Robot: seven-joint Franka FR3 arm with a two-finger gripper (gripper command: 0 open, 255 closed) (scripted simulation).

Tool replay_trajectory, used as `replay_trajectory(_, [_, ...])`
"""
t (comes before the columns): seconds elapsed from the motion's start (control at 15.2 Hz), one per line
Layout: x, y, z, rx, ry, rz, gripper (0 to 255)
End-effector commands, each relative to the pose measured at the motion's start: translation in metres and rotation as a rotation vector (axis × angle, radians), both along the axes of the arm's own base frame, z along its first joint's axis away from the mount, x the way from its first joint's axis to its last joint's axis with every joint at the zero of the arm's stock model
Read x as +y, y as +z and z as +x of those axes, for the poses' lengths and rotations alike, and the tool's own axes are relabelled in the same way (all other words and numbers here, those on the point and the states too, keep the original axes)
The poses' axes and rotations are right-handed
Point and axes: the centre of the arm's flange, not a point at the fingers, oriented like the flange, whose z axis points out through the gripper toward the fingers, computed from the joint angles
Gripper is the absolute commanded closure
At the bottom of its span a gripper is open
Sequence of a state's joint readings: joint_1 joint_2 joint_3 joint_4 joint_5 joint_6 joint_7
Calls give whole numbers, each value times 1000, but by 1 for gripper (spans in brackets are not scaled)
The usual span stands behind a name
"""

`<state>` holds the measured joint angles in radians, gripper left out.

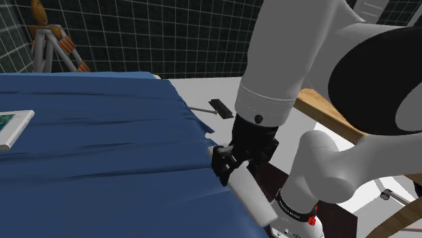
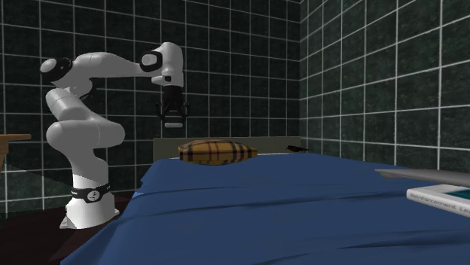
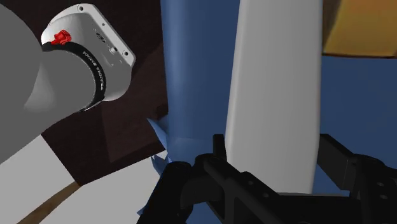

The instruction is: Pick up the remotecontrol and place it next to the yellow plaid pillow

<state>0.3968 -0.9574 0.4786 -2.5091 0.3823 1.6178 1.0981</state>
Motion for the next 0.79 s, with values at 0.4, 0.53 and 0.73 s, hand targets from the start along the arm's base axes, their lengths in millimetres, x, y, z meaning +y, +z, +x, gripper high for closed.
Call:
replay_trajectory(0.4, [-19,-1,-106,1,0,0,255])
replay_trajectory(0.53, [-23,-1,-132,1,0,0,255])
replay_trajectory(0.73, [-30,0,-171,1,0,0,255])
